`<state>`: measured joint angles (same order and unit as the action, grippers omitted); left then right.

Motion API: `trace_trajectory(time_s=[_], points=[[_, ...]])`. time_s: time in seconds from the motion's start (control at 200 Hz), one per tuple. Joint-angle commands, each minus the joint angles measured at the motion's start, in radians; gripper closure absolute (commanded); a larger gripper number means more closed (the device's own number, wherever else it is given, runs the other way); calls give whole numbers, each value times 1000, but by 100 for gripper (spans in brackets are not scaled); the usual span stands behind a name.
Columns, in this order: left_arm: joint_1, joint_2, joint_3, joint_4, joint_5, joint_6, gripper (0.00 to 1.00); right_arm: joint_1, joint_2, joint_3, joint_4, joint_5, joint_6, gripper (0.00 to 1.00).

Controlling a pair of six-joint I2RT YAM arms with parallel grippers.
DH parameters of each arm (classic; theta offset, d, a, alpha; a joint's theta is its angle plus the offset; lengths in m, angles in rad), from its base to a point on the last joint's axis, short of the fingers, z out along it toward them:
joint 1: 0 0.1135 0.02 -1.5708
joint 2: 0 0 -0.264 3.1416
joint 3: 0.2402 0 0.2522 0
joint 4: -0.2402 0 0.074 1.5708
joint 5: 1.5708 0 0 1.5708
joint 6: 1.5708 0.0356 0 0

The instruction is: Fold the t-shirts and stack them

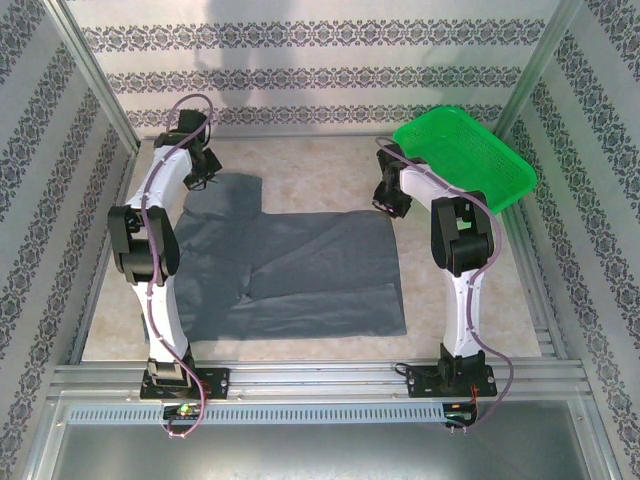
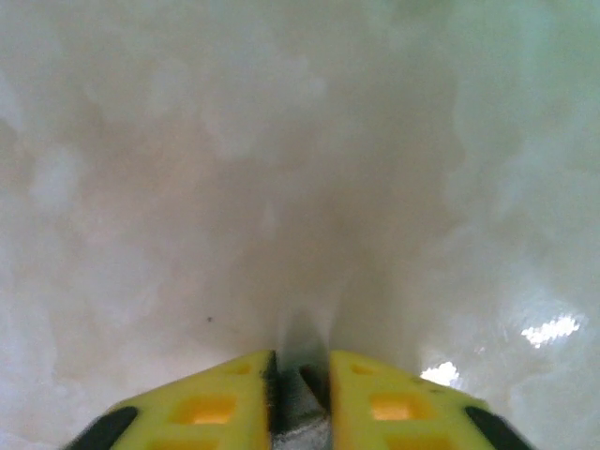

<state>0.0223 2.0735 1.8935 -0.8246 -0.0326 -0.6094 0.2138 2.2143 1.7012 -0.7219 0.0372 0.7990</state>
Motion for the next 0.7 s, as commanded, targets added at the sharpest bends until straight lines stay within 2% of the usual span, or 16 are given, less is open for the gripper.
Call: trace_trajectory(time_s=[0.0, 0.02, 0.235, 0.51, 0.694], points=[[14, -60, -1, 11, 10, -10, 100, 12, 19, 32, -53, 18, -16, 96], [16, -65, -1, 8, 11, -10, 100, 12, 16, 35, -53, 22, -19, 100], [21, -163, -65, -38, 17, -13, 100, 21, -66, 23, -14, 26, -109, 100], [21, -469, -362, -34, -2, -61, 100, 58, -220, -72, -18, 41, -211, 100], [22, -694, -529, -82, -99, -77, 100, 70, -355, -215, -36, 75, -209, 100]])
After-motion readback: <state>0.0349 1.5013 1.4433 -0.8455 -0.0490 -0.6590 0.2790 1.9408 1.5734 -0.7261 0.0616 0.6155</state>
